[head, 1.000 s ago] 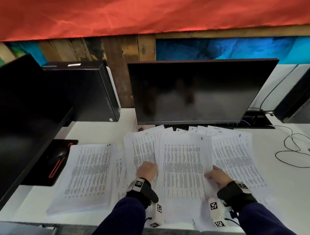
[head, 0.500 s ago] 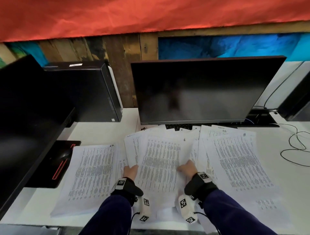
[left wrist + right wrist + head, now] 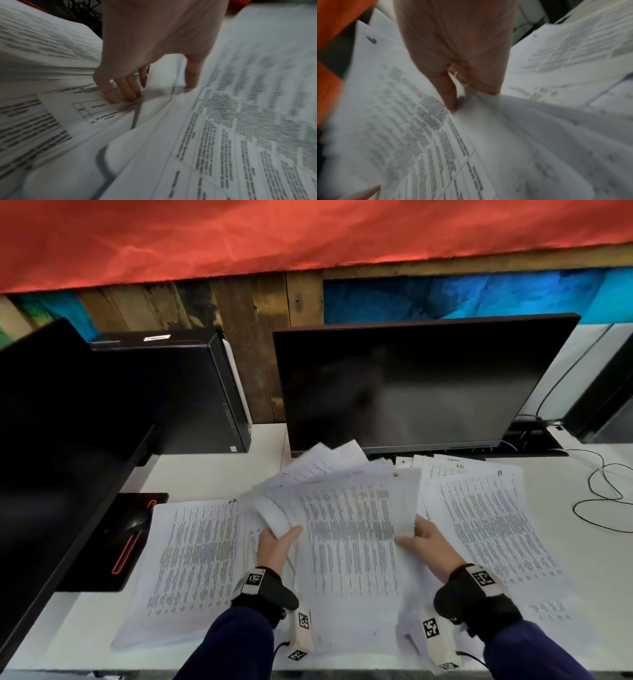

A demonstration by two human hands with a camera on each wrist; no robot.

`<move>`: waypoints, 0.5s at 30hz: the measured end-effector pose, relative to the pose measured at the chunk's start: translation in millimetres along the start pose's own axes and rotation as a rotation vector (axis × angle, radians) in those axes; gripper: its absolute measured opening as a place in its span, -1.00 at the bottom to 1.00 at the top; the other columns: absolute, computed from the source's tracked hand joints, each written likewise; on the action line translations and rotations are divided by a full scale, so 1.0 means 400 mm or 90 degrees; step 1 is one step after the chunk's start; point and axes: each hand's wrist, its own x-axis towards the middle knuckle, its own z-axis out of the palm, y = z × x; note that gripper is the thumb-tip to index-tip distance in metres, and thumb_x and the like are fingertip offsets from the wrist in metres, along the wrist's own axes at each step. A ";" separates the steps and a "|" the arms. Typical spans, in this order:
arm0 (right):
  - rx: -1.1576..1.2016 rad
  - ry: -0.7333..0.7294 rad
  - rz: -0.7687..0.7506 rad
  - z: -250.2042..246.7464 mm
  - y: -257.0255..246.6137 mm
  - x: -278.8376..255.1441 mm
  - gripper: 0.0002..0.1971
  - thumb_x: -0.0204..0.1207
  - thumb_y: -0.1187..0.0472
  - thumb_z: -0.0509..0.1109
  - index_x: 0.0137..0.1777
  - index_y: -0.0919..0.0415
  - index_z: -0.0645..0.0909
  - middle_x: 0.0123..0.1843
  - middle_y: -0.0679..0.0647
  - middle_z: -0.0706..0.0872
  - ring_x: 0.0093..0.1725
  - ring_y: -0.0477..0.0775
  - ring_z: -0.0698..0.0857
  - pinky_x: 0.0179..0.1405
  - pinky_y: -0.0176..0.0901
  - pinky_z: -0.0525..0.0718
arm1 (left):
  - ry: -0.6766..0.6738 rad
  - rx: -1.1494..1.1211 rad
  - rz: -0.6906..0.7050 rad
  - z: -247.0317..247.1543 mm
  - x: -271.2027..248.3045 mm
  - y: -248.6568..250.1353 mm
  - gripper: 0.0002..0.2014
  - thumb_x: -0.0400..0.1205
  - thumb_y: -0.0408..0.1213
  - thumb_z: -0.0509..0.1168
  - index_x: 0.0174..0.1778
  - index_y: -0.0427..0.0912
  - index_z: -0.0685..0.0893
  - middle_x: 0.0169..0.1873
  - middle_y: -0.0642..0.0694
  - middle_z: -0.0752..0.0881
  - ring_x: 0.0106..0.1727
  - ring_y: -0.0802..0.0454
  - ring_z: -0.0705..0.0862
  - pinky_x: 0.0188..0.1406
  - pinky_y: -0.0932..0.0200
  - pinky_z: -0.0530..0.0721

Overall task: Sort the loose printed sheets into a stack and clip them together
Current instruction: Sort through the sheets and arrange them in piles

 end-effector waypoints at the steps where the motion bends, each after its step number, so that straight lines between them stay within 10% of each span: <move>1: 0.019 0.006 0.003 -0.015 -0.006 0.002 -0.63 0.53 0.50 0.31 0.27 0.16 0.60 0.19 0.17 0.78 0.18 0.17 0.76 0.29 0.17 0.65 | -0.038 -0.032 0.015 0.001 -0.015 0.015 -0.19 0.13 0.09 0.59 0.27 -0.11 0.50 0.21 -0.12 0.68 0.23 -0.12 0.67 0.37 -0.19 0.56; 5: 0.128 0.029 -0.024 -0.034 -0.065 0.010 -0.64 0.51 0.59 0.29 0.20 0.24 0.62 0.19 0.27 0.77 0.09 0.20 0.80 0.14 0.08 0.74 | -0.160 -0.124 0.125 0.009 -0.085 0.103 -0.30 0.29 0.07 0.58 0.36 0.07 0.56 0.26 0.04 0.71 0.36 -0.02 0.63 0.47 -0.22 0.44; 10: 0.230 0.065 -0.110 0.003 -0.180 0.017 -0.68 0.51 0.55 0.32 0.25 0.39 0.62 0.17 0.24 0.78 0.09 0.18 0.80 -0.07 -0.12 0.78 | -0.075 -0.150 0.279 0.054 -0.180 0.256 -0.52 0.54 -0.20 0.42 0.39 0.00 0.50 0.24 0.02 0.70 0.30 0.01 0.64 0.42 -0.18 0.53; 15: 0.245 0.068 -0.195 0.055 -0.232 -0.005 -0.60 0.42 0.56 0.39 0.21 0.21 0.64 0.12 0.10 0.81 0.13 0.09 0.78 0.07 -0.08 0.72 | -0.041 -0.090 0.391 0.098 -0.258 0.277 -0.40 0.63 -0.33 0.33 0.55 -0.01 0.25 0.11 0.43 0.43 0.33 0.31 0.47 0.31 0.40 0.38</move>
